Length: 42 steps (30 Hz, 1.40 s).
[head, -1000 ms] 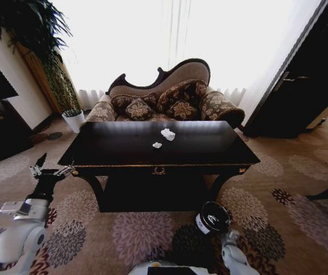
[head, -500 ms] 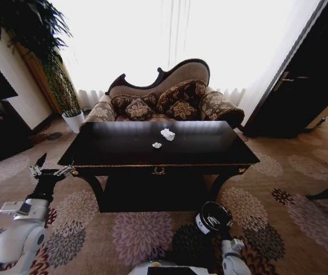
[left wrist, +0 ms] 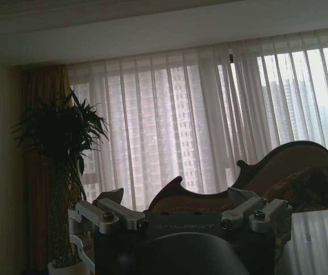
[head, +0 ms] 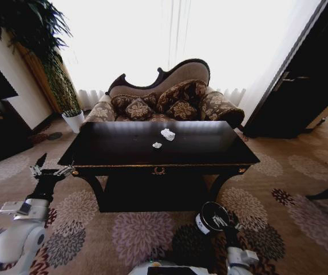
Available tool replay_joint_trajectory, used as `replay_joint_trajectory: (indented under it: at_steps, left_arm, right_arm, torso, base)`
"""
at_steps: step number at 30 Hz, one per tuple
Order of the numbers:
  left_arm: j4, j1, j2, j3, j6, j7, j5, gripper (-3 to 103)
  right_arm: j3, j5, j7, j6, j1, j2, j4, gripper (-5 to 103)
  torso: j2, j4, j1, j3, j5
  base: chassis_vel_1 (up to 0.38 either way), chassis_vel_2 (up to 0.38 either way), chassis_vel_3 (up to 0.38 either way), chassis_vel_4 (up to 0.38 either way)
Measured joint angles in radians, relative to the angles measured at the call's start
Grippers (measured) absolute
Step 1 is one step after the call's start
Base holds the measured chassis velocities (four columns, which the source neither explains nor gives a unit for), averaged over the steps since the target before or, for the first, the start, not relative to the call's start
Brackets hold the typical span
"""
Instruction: Move to the front of the table and place the trash on the table into the trash bin.
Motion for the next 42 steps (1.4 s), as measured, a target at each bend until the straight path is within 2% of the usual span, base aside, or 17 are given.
replay_joint_trajectory:
  at_steps: [7,13,20,28,29,31,34,36,37,40,42]
  left_arm:
    - [0.0,0.0,0.0,0.0,0.0,0.0,0.0,100]
    - [0.0,0.0,0.0,0.0,0.0,0.0,0.0,100]
    - [0.0,0.0,0.0,0.0,0.0,0.0,0.0,100]
    - [0.0,0.0,0.0,0.0,0.0,0.0,0.0,100]
    - [0.0,0.0,0.0,0.0,0.0,0.0,0.0,100]
    - [0.0,0.0,0.0,0.0,0.0,0.0,0.0,100]
    - [0.0,0.0,0.0,0.0,0.0,0.0,0.0,100]
    - [0.0,0.0,0.0,0.0,0.0,0.0,0.0,100]
    - [0.0,0.0,0.0,0.0,0.0,0.0,0.0,100]
    - [0.0,0.0,0.0,0.0,0.0,0.0,0.0,100]
    - [0.0,0.0,0.0,0.0,0.0,0.0,0.0,100]
  right_arm:
    - [0.059,0.023,0.011,-0.023,-0.06,0.011,0.157,100]
    - [0.093,0.03,0.018,-0.045,-0.068,-0.004,0.222,100]
    - [0.129,0.044,0.032,-0.117,-0.037,-0.071,0.29,100]
    - [0.112,0.049,0.053,-0.21,0.046,-0.221,0.335,100]
    - [0.095,0.062,0.059,-0.237,0.064,-0.269,0.358,100]
    - [0.088,0.066,0.061,-0.247,0.071,-0.288,0.368,100]
    - [0.045,0.077,0.07,-0.29,0.11,-0.362,0.397,100]
    - [0.015,0.103,0.084,-0.336,0.145,-0.414,0.412,100]
    - [0.015,0.103,0.084,-0.336,0.145,-0.414,0.412,100]
    - [-0.013,0.175,0.098,-0.396,0.192,-0.483,0.419,100]
    - [-0.019,0.191,0.099,-0.408,0.203,-0.501,0.416,100]
  torso:
    - [0.0,-0.0001,0.0,0.0,0.0001]
    - [0.0,-0.0001,0.0,0.0,0.0002]
    - [0.0,-0.0001,0.0,0.0,0.0002]
    - [0.0,0.0,0.0,0.0,0.0003]
    - [0.0,0.0,0.0,0.0,0.0003]
    - [0.0,0.0,0.0,0.0,0.0002]
    - [0.0,0.0,0.0,0.0,0.0002]
    - [0.0,0.0001,0.0,0.0,0.0002]
    - [0.0,0.0001,0.0,0.0,0.0002]
    - [0.0,0.0001,0.0,0.0,0.0001]
    - [0.0,0.0,0.0,0.0,0.0003]
  base:
    - [0.0,0.0,0.0,0.0]
    - [0.0,0.0,0.0,0.0]
    - [0.0,0.0,0.0,0.0]
    - [0.0,0.0,0.0,0.0]
    - [0.0,0.0,0.0,0.0]
    - [0.0,0.0,0.0,0.0]
    - [0.0,0.0,0.0,0.0]
    - [0.0,0.0,0.0,0.0]
    - [0.0,0.0,0.0,0.0]
    - [0.0,0.0,0.0,0.0]
    - [0.0,0.0,0.0,0.0]
